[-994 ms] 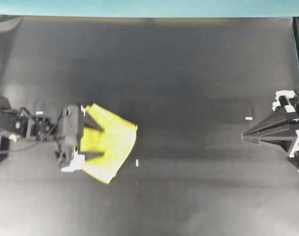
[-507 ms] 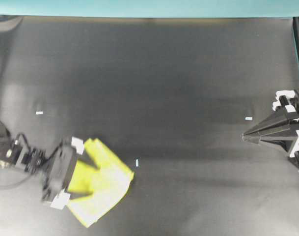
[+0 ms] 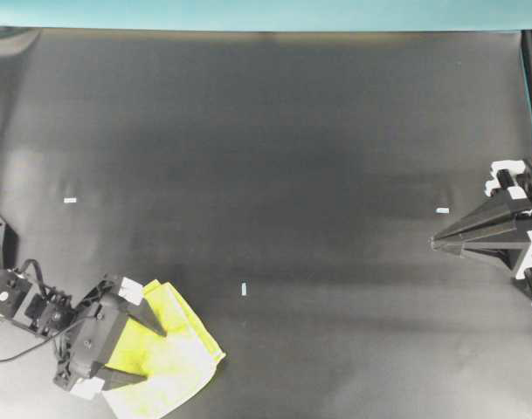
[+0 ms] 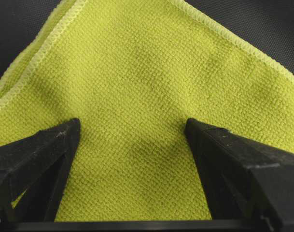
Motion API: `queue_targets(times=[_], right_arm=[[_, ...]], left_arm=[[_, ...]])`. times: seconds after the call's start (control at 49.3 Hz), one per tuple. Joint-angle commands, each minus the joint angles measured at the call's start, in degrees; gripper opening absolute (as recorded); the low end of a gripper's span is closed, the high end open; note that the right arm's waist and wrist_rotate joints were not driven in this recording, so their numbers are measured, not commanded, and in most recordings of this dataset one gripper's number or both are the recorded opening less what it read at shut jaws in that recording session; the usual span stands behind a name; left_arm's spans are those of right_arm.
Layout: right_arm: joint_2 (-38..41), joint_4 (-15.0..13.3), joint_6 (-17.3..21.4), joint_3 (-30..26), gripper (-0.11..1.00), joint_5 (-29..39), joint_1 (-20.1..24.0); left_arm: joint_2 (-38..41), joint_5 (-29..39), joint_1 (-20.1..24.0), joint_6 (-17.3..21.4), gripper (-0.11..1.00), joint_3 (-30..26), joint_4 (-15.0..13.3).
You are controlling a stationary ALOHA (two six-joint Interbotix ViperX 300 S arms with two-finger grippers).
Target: Push a yellow cloth with the left arm to wipe the desk.
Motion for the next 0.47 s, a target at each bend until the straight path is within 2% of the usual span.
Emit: queue_targets(times=[0.0,0.446], right_arm=[[0.18,0.09,0.00,-0.44,0.00,-0.53,0.00],[0.18,0.09,0.00,-0.44,0.00,-0.53,0.00]], left_arm=[[-1.93,0.18,-0.35,0.00,0.87,-0.18,0.18],[-12.04,8.09,-0.35,2.02,0.87,-0.18,0.18]])
